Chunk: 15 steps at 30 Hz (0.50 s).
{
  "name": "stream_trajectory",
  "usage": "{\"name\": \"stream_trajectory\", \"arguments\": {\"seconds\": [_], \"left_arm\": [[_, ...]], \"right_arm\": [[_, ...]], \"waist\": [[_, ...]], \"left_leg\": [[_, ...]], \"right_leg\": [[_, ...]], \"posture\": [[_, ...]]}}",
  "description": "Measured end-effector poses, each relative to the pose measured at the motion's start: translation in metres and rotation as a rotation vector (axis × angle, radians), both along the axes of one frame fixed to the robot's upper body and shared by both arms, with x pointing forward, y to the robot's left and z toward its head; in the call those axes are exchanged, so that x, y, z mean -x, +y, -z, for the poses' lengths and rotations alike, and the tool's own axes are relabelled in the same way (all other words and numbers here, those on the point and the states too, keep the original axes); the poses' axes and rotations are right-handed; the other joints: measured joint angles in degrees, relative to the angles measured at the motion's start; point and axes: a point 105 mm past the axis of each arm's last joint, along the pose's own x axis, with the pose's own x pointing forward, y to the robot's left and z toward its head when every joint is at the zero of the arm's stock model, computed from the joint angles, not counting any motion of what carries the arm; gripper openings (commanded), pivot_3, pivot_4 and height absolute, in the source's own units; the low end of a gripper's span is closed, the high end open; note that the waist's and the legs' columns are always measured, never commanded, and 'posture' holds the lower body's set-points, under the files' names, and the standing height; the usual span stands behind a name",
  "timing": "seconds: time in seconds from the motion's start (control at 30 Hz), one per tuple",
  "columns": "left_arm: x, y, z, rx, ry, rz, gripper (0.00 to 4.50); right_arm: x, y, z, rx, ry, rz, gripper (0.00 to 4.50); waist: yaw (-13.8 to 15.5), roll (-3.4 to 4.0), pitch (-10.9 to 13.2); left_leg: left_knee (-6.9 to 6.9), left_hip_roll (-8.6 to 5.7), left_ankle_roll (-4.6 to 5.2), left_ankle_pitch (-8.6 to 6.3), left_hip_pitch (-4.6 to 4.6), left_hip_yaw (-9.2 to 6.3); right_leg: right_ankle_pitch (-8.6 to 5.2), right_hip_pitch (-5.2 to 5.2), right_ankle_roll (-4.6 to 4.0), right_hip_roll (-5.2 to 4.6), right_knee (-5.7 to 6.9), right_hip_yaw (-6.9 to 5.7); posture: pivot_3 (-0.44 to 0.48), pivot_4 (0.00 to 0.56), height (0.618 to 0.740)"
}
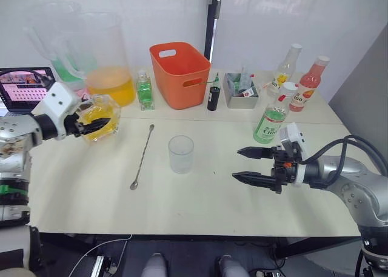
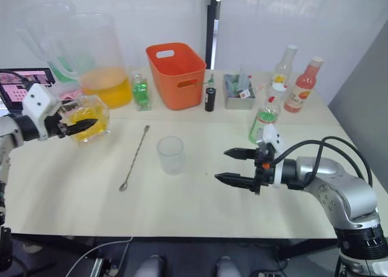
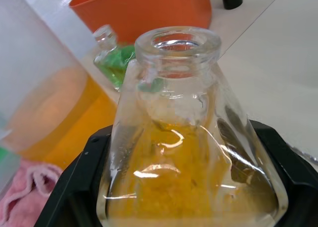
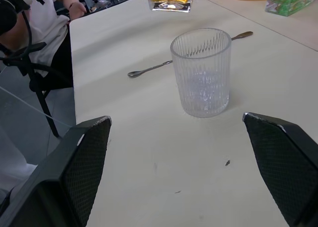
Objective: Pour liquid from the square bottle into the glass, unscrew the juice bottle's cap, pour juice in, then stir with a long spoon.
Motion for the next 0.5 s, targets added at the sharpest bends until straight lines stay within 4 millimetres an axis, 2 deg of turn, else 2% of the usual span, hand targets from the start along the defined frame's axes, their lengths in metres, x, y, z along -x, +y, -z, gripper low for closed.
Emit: {"name": "stream_trajectory", "arguments": {"seconds": [0.2, 0.43, 0.5], "left_arm": [[-0.013, -0.018, -0.009, -0.046, -0.092, -0.005, 2.80], [-0.026, -0.060, 0.006, -0.122, -0.156, 0.071, 2.80], [-0.027, -0.065, 0.007, -0.148, -0.172, 0.086, 2.80]], "right_arm": [[0.004, -0.002, -0.001, -0.018, 0.000, 0.026, 4.48], [0.005, 0.000, -0.001, -0.011, -0.003, 0.056, 4.48], [0.006, 0.002, -0.001, -0.018, -0.002, 0.055, 4.48]], "waist": [[-0.19, 0.00, 0.00], [-0.01, -0.01, 0.00], [-0.05, -0.01, 0.00]], "left_leg": [[0.02, -0.01, 0.01, 0.00, 0.00, -0.02], [0.11, -0.06, 0.01, 0.01, -0.06, -0.04], [0.10, -0.05, 0.01, 0.01, -0.06, -0.05]], "right_leg": [[0.01, 0.01, 0.02, 0.00, 0.02, 0.01], [0.13, 0.04, -0.06, -0.02, 0.01, 0.01], [0.17, 0.02, -0.12, -0.02, 0.02, 0.01]], "posture": [[0.000, 0.150, 0.703], [0.000, 0.150, 0.703], [0.000, 0.150, 0.703]]}}
